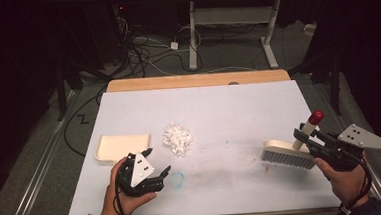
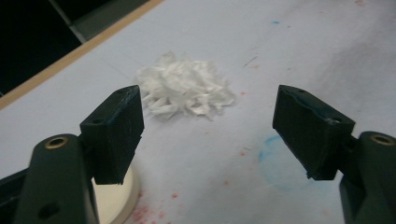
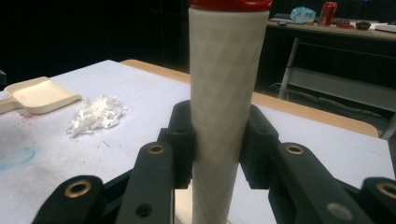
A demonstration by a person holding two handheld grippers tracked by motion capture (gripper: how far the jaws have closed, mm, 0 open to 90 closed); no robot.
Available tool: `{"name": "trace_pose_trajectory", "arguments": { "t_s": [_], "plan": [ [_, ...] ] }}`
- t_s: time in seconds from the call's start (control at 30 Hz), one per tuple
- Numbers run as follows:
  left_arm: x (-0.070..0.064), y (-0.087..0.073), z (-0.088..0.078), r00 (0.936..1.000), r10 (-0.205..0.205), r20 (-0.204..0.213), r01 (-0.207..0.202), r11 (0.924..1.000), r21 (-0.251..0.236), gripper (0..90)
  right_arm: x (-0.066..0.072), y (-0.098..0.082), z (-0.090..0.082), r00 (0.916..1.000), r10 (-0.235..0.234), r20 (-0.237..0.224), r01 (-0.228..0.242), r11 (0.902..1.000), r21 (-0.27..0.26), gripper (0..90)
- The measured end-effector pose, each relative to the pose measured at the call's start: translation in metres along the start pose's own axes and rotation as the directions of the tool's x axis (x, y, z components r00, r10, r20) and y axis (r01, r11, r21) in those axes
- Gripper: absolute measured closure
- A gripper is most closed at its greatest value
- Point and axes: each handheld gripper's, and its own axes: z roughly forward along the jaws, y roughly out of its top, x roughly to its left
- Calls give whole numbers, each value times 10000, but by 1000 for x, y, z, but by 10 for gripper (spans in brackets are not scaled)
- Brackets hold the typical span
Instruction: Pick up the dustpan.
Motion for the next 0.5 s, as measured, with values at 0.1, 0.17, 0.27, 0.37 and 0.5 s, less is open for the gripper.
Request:
{"name": "trace_pose_trajectory", "arguments": {
  "t_s": [0.1, 0.17, 0.27, 0.37, 0.5],
  "plan": [
    [9, -6, -4, 9995, -303, -109, 300, 9991, -313, 232, 1, 1, -2, 9998, -169, 47, 169, 9999, -2, 700],
    [13, -7, -7, 9989, -430, -202, 422, 9984, -365, 232, 2, 1, -2, 9999, -135, 45, 135, 9999, 10, 700],
    [17, -10, -12, 9979, -417, -500, 393, 9980, -499, 229, 5, 1, -1, 9998, -198, -16, 198, 9998, 84, 700],
    [25, -17, -19, 9954, -626, -731, 588, 9969, -528, 229, 6, 2, 1, 9995, -325, -32, 326, 9994, 102, 700],
    [31, -24, -25, 9889, -1131, -963, 1087, 9928, -498, 229, 8, 1, 1, 9996, -296, -14, 296, 9993, 212, 700]
  ]
}}
